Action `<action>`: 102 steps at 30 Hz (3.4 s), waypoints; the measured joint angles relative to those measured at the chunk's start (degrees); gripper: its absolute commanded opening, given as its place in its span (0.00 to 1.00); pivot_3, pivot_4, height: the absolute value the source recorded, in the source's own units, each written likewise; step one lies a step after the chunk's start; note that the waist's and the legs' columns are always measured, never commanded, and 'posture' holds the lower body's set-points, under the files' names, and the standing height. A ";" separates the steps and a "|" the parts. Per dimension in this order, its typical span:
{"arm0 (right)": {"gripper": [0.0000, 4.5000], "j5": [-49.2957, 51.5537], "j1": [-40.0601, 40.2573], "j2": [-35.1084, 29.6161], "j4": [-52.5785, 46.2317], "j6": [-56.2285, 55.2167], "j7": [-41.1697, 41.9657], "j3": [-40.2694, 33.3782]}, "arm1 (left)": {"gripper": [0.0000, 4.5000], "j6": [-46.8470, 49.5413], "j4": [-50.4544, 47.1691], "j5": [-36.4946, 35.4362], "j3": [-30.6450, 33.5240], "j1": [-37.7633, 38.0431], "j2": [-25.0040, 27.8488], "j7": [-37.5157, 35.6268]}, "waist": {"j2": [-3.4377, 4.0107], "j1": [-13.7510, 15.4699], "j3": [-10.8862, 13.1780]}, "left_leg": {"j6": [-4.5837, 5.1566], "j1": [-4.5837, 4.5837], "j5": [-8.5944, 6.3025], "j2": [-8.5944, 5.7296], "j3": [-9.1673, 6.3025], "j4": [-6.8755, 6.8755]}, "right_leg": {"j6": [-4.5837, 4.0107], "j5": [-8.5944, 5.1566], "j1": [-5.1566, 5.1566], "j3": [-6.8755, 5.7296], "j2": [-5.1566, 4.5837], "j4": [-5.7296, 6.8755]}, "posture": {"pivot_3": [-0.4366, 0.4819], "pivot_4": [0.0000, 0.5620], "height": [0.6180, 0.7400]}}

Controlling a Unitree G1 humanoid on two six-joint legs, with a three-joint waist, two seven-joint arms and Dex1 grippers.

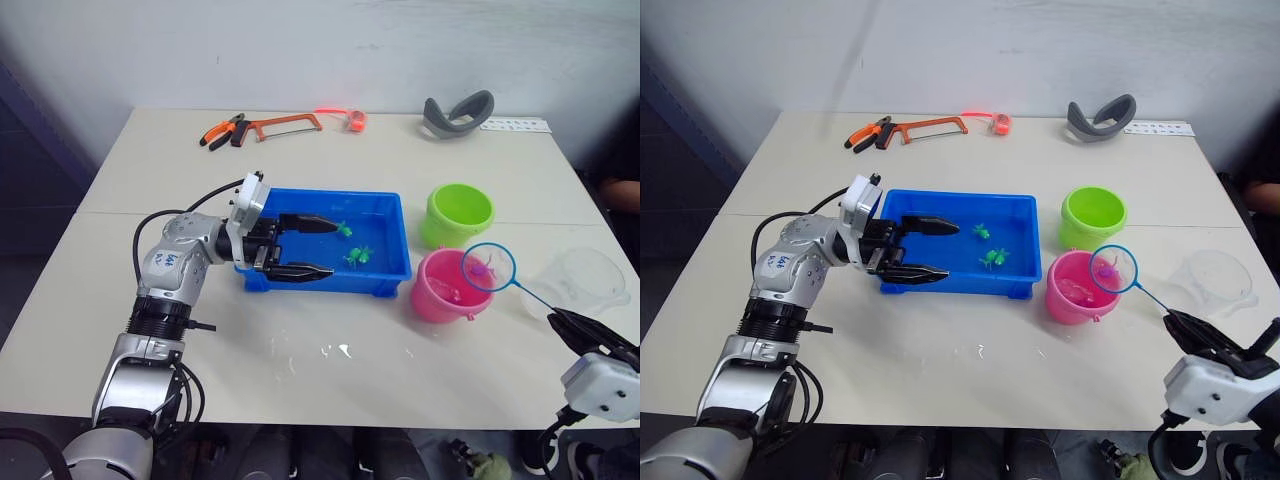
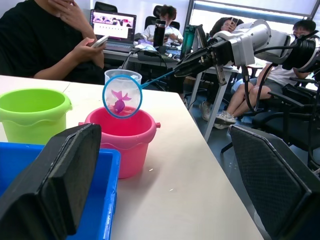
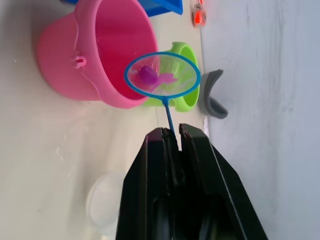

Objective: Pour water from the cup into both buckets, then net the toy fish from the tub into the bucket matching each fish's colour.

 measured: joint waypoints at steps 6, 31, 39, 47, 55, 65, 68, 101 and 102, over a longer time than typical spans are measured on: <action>0.00 -13.25 -0.75 0.12 0.89 -9.37 -8.20 -1.66 | 0.99 -0.01 0.00 0.00 0.00 0.06 -0.73 0.07 | 0.00 -0.01 0.00 | -0.03 0.00 0.01 0.00 0.00 0.00 | -0.01 0.00 0.00 0.02 0.01 0.00 | 0.48 0.27 1.00; 0.00 46.89 -10.50 -6.90 -14.46 42.03 -4.36 6.62 | 0.99 -3.53 2.18 -0.51 10.49 7.22 2.16 7.83 | 0.01 -0.22 -0.01 | -0.02 0.05 0.01 0.08 -0.12 0.00 | -0.07 -0.02 0.05 -0.05 -0.04 0.05 | 0.48 0.27 1.00; 0.00 51.58 -29.28 -19.38 -12.73 56.05 -2.31 17.86 | 0.99 -5.11 2.07 -0.50 19.27 15.82 11.85 12.23 | -0.01 -0.08 -0.01 | 0.05 -0.05 -0.01 -0.03 -0.17 0.00 | -0.06 -0.02 0.01 -0.24 -0.57 0.00 | 0.48 0.27 1.00; 0.00 42.01 -48.89 -22.16 -2.58 57.90 1.68 37.61 | 0.99 -4.33 -1.04 -1.37 27.20 26.90 16.83 16.30 | -0.08 -0.06 -0.03 | 0.08 -0.11 -0.04 -0.05 -0.13 -0.01 | -0.05 -0.01 -0.02 -0.36 -0.68 -0.08 | 0.48 0.27 1.00; 0.00 15.93 -61.93 -23.37 17.93 31.86 8.19 53.80 | 0.99 -0.73 -11.33 -3.81 26.60 30.94 16.39 18.63 | -0.06 -0.70 -0.02 | 0.05 -0.10 -0.06 -0.07 -0.05 -0.03 | -0.04 -0.01 -0.07 -0.34 -0.66 -0.05 | 0.48 0.27 1.00; 0.00 4.55 -69.47 -22.50 30.65 13.23 13.42 58.56 | 0.99 1.22 -14.05 -4.04 19.10 26.42 15.91 17.42 | -0.06 -1.63 -0.02 | 0.03 -0.08 -0.05 -0.03 -0.05 -0.02 | -0.05 -0.01 -0.06 -0.35 -0.63 -0.04 | 0.48 0.27 1.00; 0.00 3.45 -70.98 -22.37 31.76 11.39 15.45 58.97 | 0.99 1.21 -14.04 -3.94 17.29 25.27 15.81 16.97 | -0.06 -1.63 -0.02 | 0.03 -0.09 -0.04 -0.03 -0.05 -0.02 | -0.05 -0.01 -0.06 -0.36 -0.62 -0.05 | 0.48 0.27 1.00; 0.00 10.47 -75.83 -8.69 30.07 22.23 35.28 61.33 | 0.99 0.77 -16.40 -3.68 14.69 25.36 14.46 17.77 | -0.05 -1.61 -0.02 | 0.03 -0.09 -0.04 -0.03 -0.08 -0.01 | -0.05 -0.01 -0.05 -0.43 -0.61 -0.03 | 0.48 0.27 1.00; 0.00 11.24 -75.54 -8.45 29.98 23.30 35.24 60.89 | 0.99 0.81 -16.45 -3.68 14.69 25.53 14.46 17.82 | -0.05 -1.60 -0.02 | 0.03 -0.10 -0.04 -0.03 -0.09 -0.01 | -0.05 -0.01 -0.04 -0.43 -0.62 -0.04 | 0.48 0.27 1.00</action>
